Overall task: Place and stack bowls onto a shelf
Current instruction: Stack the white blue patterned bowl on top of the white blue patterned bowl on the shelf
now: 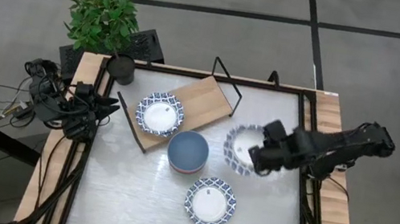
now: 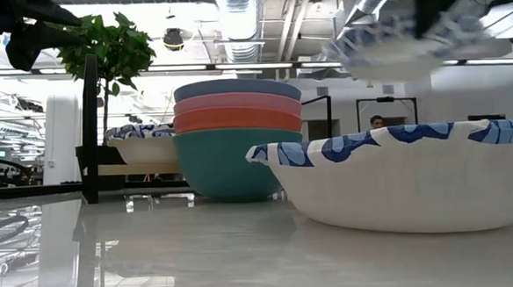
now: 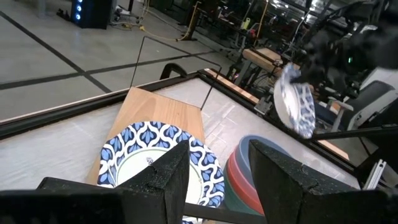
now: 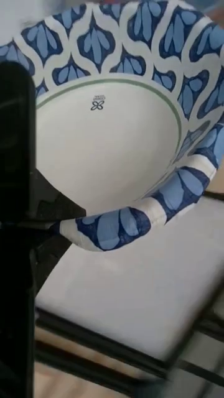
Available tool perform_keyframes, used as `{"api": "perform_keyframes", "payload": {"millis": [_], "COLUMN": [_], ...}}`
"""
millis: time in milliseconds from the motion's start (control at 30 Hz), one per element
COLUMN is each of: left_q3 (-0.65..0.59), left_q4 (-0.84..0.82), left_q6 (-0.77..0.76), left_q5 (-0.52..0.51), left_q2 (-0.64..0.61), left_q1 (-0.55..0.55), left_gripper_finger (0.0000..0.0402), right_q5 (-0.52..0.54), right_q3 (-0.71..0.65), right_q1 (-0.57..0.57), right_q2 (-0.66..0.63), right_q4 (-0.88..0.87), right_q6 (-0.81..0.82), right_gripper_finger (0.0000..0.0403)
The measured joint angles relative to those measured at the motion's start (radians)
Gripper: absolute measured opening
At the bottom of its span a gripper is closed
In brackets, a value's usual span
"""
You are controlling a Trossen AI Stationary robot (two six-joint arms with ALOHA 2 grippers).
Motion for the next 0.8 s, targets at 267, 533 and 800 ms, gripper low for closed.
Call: {"api": "perform_keyframes", "payload": {"millis": [267,533,800], "left_q3": [0.000,0.000,0.000], "left_q4": [0.000,-0.001,-0.015], "left_q6": [0.000,0.000,0.000], "left_q5": [0.000,0.000,0.003], "left_q2": [0.000,0.000,0.000], "left_q1": [0.000,0.000,0.000], "left_gripper_finger": [0.0151,0.0151,0.0151], "right_q5": [0.116,-0.154,-0.359], "right_q3": [0.085,0.085,0.084], "right_q1": [-0.228,-0.462,-0.579], "right_q2": [0.002,0.074,0.284], "right_q4": [0.502,1.098,1.368], "right_q6": [-0.539,-0.836,-0.796], "right_gripper_finger": [0.0020,0.0020,0.0020]}}
